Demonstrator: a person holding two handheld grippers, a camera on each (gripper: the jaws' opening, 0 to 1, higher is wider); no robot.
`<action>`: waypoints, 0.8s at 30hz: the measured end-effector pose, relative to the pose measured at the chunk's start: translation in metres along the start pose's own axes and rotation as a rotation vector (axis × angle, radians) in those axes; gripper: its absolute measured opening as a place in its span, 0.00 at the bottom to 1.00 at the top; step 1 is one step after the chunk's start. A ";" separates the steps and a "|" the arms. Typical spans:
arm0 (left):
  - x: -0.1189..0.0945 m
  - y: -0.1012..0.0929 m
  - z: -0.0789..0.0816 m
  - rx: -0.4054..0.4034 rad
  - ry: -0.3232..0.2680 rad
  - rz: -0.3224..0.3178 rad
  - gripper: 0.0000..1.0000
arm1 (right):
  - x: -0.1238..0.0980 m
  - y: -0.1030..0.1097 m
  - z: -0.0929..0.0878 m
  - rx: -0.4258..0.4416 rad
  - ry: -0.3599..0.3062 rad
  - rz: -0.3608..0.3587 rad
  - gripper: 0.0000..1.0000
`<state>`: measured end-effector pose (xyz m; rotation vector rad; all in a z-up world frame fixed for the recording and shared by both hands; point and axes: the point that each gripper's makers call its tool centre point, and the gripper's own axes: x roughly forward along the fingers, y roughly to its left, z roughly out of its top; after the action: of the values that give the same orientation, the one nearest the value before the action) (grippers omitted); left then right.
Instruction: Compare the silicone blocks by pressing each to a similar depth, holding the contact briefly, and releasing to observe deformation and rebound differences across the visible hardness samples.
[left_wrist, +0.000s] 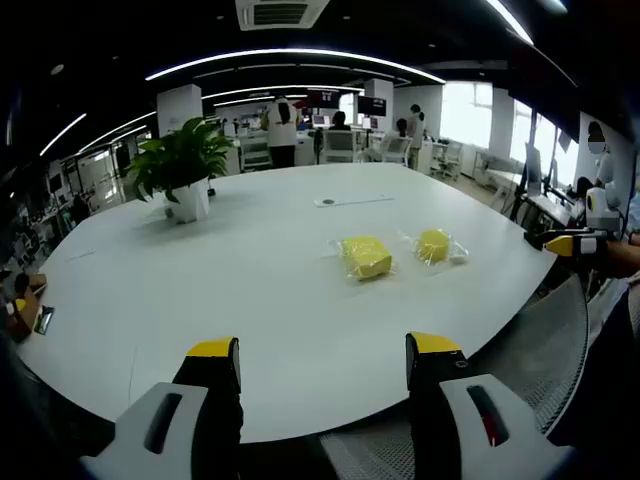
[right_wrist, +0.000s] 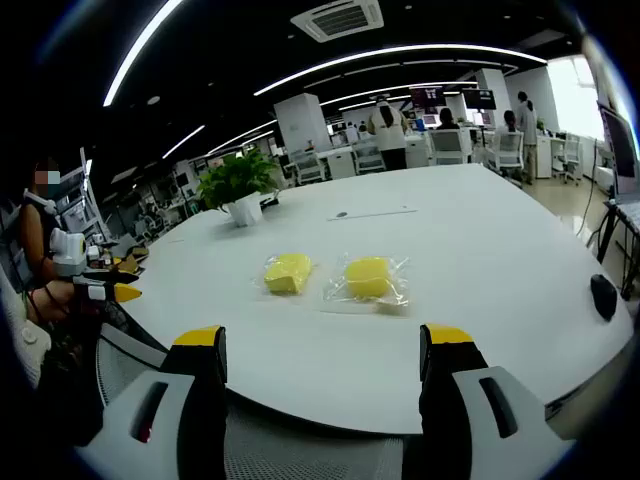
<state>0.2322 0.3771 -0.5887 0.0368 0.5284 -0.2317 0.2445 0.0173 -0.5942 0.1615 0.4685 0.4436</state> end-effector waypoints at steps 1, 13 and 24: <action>0.000 0.000 0.000 0.000 -0.001 0.001 0.66 | 0.000 -0.001 0.001 -0.005 -0.003 -0.004 0.75; 0.001 0.000 0.002 0.010 -0.001 0.000 0.66 | 0.001 -0.002 0.003 -0.007 -0.007 0.000 0.75; 0.001 -0.001 -0.002 0.006 0.005 -0.002 0.66 | 0.000 -0.001 0.002 -0.006 -0.005 -0.002 0.75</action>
<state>0.2318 0.3764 -0.5908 0.0427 0.5330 -0.2347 0.2460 0.0160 -0.5932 0.1564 0.4625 0.4423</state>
